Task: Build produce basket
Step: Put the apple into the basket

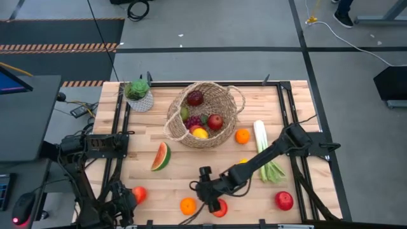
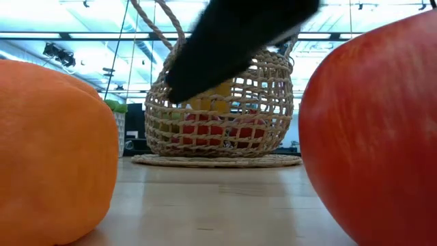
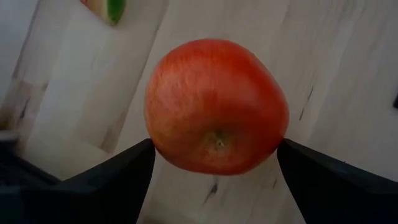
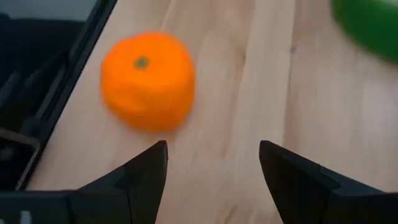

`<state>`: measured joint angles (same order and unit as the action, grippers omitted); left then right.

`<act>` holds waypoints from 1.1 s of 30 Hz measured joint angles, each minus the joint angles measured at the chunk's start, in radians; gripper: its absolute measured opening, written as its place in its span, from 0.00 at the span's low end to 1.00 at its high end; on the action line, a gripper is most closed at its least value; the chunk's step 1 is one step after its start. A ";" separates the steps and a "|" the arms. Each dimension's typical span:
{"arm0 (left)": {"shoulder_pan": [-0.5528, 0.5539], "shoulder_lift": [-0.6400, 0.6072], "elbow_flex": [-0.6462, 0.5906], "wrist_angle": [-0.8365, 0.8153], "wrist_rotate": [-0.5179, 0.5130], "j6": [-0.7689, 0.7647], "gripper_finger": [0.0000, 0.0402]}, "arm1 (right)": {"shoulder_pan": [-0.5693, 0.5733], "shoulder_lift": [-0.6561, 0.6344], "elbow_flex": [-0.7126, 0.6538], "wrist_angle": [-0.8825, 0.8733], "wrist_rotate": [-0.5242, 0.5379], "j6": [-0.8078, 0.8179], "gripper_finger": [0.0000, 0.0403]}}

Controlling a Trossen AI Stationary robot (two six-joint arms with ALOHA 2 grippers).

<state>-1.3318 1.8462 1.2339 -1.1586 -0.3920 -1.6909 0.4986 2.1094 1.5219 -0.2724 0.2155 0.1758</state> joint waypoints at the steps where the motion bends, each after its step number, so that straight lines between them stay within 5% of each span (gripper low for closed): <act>1: -0.001 0.000 0.000 0.000 0.000 0.000 0.85 | -0.007 0.002 0.003 0.025 0.000 -0.019 0.64; 12: -0.004 0.000 -0.108 0.080 -0.059 0.029 0.85 | -0.038 -0.004 0.016 0.242 0.000 -0.177 0.64; 33: 0.034 0.000 -0.169 0.086 -0.177 0.100 0.85 | -0.073 0.001 0.017 0.237 0.026 -0.178 0.64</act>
<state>-1.2981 1.8458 1.0645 -1.0729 -0.5692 -1.5907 0.4258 2.1103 1.5387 -0.0355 0.2417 -0.0021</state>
